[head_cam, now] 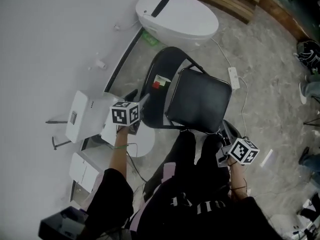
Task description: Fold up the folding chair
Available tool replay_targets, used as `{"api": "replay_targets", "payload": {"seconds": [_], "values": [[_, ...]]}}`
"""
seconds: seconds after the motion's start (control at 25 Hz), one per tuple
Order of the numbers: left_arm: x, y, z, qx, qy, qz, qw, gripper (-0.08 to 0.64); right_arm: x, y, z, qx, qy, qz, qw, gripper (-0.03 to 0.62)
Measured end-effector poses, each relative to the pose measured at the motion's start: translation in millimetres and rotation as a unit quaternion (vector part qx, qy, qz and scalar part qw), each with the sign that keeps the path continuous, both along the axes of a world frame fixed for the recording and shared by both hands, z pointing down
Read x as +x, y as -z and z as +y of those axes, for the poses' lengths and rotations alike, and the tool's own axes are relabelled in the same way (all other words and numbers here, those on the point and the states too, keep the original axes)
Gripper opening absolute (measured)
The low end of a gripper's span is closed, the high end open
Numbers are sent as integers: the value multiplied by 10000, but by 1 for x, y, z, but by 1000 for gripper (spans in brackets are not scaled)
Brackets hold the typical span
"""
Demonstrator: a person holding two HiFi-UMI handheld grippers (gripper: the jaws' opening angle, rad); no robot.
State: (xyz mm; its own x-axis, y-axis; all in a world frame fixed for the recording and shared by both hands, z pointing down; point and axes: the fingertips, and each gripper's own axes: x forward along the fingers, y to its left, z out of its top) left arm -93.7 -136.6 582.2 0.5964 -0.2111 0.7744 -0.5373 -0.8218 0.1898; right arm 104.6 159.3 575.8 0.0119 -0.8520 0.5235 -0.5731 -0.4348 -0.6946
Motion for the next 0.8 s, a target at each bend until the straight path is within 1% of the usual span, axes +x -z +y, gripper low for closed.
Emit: {"api": "replay_targets", "payload": {"seconds": [0.08,0.16,0.24,0.32,0.36,0.4,0.44,0.56,0.6,0.64,0.68,0.8], "values": [[6,-18,-5,-215,-221,-206,9993,229,5,-13,11,-158,-147,28,9998,14],[9,-36,-5,-457,-331,-323,9979,229,12,-31,22,-298,-284,53,9991,14],[15,-47,-7,-618,-304,-289,9972,227,22,-54,30,-403,-359,82,9985,14],[20,-51,-8,-806,-242,-190,9963,226,34,-80,32,-517,-292,111,9982,14],[23,-51,-8,-903,-227,-146,9956,205,40,-93,32,-594,-213,119,9979,14],[26,-49,-9,-945,-227,-120,9952,161,45,-108,33,-675,-125,118,9976,14],[29,-46,-11,-913,-243,-121,9955,150,51,-124,34,-753,-52,109,9971,14],[31,-45,-14,-747,-333,-162,9965,150,69,-179,40,-921,56,27,9957,17],[31,-46,-14,-714,-347,-166,9967,150,75,-199,42,-938,78,0,9956,43],[31,-48,-14,-682,-351,-178,9969,150,82,-219,43,-940,103,-14,9955,112],[32,-50,-15,-645,-354,-199,9971,150,89,-239,45,-948,134,-24,9954,153],[38,-53,-16,-510,-416,-282,9974,150,104,-295,51,-1098,239,-84,9936,183]]}}
